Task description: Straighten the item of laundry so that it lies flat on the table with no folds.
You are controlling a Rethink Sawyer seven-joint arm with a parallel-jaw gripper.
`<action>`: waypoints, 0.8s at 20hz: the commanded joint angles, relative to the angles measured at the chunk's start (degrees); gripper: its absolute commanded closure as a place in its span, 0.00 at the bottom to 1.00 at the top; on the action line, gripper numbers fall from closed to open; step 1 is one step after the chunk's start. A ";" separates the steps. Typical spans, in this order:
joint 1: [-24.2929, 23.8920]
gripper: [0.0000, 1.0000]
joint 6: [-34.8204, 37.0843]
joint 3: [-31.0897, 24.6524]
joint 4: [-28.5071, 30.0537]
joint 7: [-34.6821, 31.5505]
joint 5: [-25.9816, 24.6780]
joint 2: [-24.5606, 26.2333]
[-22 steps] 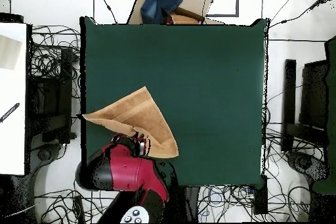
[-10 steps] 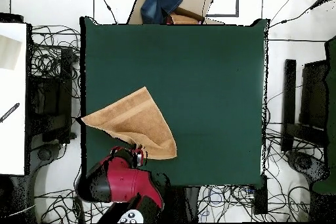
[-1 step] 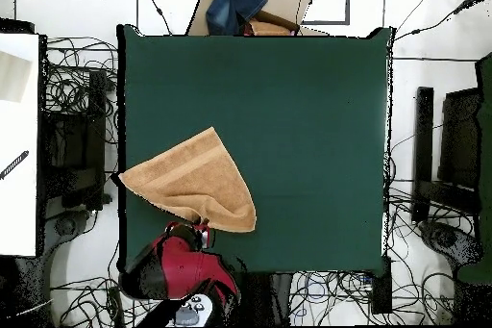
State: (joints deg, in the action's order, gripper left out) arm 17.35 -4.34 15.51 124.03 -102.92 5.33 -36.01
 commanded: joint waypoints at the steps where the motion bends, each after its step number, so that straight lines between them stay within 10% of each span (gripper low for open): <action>1: -1.06 1.00 0.12 -5.13 3.33 -14.36 2.96 1.74; 16: 2.89 1.00 1.61 -4.06 4.85 -15.40 5.79 0.45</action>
State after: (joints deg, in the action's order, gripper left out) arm 18.60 -4.35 14.48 127.31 -102.92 6.27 -37.46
